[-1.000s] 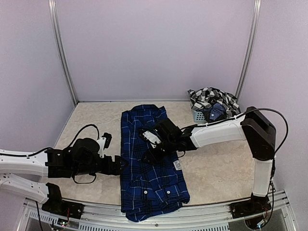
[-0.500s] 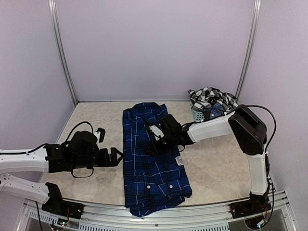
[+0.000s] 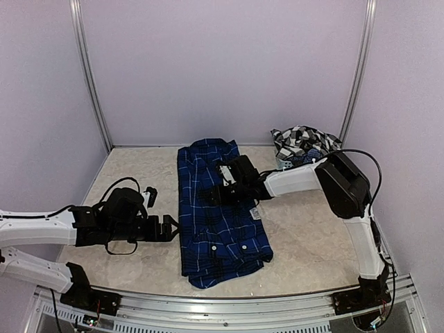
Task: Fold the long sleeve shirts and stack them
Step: Move the rectangle-folded shirt to the center of the board.
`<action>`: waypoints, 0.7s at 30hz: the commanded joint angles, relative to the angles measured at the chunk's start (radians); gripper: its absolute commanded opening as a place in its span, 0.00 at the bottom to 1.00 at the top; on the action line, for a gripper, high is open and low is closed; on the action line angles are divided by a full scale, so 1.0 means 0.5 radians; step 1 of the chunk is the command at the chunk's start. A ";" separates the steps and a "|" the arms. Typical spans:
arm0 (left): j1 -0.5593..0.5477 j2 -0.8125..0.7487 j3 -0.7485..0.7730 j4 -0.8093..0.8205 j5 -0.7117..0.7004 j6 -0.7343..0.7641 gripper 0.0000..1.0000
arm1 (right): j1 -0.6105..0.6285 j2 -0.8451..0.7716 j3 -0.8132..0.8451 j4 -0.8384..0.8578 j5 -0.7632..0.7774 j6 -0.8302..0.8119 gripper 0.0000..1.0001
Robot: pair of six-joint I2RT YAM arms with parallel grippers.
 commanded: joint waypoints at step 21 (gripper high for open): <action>-0.809 0.452 0.288 -0.059 -0.186 0.957 0.96 | -0.057 -1.187 -0.817 -0.434 -0.224 -0.636 0.68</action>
